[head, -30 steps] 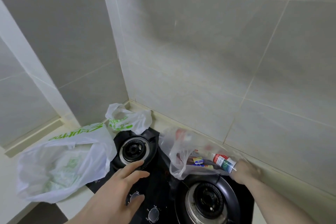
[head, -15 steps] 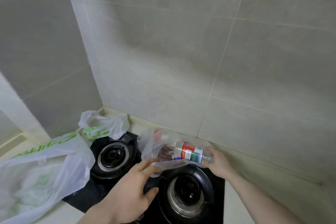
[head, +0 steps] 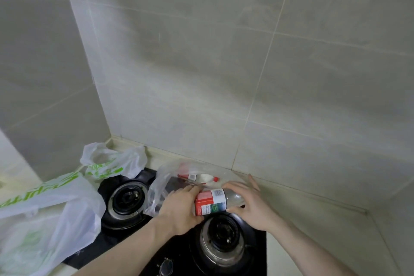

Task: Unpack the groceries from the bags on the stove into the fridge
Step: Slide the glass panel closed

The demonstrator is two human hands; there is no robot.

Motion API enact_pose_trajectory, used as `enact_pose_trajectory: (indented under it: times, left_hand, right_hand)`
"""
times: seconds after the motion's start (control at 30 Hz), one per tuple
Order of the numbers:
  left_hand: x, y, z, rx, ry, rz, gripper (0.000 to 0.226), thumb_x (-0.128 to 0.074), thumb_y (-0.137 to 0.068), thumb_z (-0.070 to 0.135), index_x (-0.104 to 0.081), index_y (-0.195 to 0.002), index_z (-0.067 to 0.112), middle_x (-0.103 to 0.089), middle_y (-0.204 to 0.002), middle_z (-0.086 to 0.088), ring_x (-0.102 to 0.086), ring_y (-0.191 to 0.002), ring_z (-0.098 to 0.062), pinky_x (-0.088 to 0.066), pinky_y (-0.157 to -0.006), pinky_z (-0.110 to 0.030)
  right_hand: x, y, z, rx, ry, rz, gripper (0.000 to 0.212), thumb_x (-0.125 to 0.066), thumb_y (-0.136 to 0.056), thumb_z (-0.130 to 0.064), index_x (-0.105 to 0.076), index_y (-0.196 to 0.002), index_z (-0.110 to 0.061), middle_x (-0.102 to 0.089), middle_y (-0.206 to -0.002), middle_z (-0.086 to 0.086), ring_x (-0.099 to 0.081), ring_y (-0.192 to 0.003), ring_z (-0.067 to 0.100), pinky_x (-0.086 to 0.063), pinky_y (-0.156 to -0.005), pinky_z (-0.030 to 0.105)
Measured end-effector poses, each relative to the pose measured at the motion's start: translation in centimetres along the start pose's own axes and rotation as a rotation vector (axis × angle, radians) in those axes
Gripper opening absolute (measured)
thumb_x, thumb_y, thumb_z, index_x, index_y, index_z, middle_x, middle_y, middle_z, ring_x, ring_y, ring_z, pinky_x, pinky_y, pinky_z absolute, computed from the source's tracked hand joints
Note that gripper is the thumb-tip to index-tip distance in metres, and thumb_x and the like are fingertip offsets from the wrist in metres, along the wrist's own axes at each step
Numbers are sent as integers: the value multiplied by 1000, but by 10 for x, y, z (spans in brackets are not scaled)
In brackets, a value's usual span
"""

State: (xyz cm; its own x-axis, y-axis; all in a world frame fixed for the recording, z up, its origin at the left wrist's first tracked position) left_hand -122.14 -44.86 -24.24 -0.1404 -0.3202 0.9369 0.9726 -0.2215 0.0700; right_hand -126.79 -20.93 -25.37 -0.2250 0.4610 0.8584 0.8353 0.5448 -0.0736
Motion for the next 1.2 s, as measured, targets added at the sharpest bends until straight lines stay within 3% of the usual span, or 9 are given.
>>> enact_pose_trajectory:
  times: [0.2,0.3,0.53,0.63,0.73,0.87,0.93,1.03,1.2]
  left_hand:
    - [15,29,-22,58,18,26,65,-66,-67,56,-54,-128,37,-63,-118,14,-64,-109,-13,-53,-87,-31]
    - [25,51,-44,118,56,59,58,-63,-63,57,-56,-118,38,-66,-107,15,-67,-97,-10,-54,-79,-29]
    - [43,98,-90,296,561,164,40,-81,-63,47,-66,-99,40,-73,-81,17,-68,-71,-3,-57,-71,-33]
    - [47,108,-106,365,815,212,48,-93,-63,39,-71,-105,32,-78,-91,5,-74,-82,-14,-58,-83,-39]
    - [53,115,-119,421,937,285,51,-96,-66,21,-72,-110,26,-80,-98,3,-76,-92,-17,-57,-85,-27]
    - [62,126,-135,465,981,333,52,-96,-66,18,-73,-111,25,-79,-100,-1,-75,-91,-19,-57,-89,-34]
    - [67,134,-140,476,951,352,49,-96,-68,16,-73,-110,24,-79,-96,0,-75,-83,-15,-57,-79,-25]
    - [72,145,-149,497,934,378,48,-94,-69,12,-73,-111,22,-78,-91,-3,-73,-75,-13,-54,-67,-18]
    - [78,164,-162,555,920,427,50,-95,-68,15,-73,-112,23,-79,-94,-3,-75,-82,-19,-57,-73,-23]
  right_hand:
    - [-13,9,21,-206,67,-15,74,-74,-73,-62,-50,-140,-44,-56,-135,-31,-49,-123,-4,-38,-112,28]
    - [-18,19,51,-310,141,-32,43,-69,-82,-56,-71,-119,-35,-70,-117,-21,-66,-113,5,-49,-102,29]
    - [-37,-2,32,-403,172,-34,38,-63,-78,-33,-70,-116,-37,-67,-119,-22,-59,-117,12,-44,-105,30]
    - [-56,-40,-3,-387,44,-47,31,-62,-85,-27,-70,-112,-41,-69,-114,-21,-64,-109,6,-50,-100,29]
    - [-88,-77,-21,-421,-35,-181,35,-53,-89,-26,-72,-112,-45,-73,-114,-20,-67,-107,8,-52,-95,30]
    - [-124,-123,-6,-462,36,-330,50,-49,-83,-19,-69,-127,-28,-69,-134,-1,-62,-125,25,-48,-102,31]
    - [-133,-145,12,-507,112,-349,55,-52,-82,-24,-59,-137,-21,-63,-142,6,-59,-129,28,-47,-104,33]
    - [-127,-166,8,-573,144,-377,47,-55,-89,-21,-56,-135,-18,-65,-136,11,-63,-116,30,-51,-94,31]
    - [-153,-195,52,-564,381,-595,45,-42,-88,-30,-71,-113,-8,-72,-115,10,-64,-96,25,-50,-82,28]
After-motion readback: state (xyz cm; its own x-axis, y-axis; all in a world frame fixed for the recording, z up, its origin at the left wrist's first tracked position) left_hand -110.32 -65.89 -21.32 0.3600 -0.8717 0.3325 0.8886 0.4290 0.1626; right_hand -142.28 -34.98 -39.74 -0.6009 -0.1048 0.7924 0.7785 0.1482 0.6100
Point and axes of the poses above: each hand's wrist, its own y-axis away from the middle knuckle, its own x-axis out of the back of the hand, z = x × y, the point moved 3 cm from there along -y, towards the middle knuckle
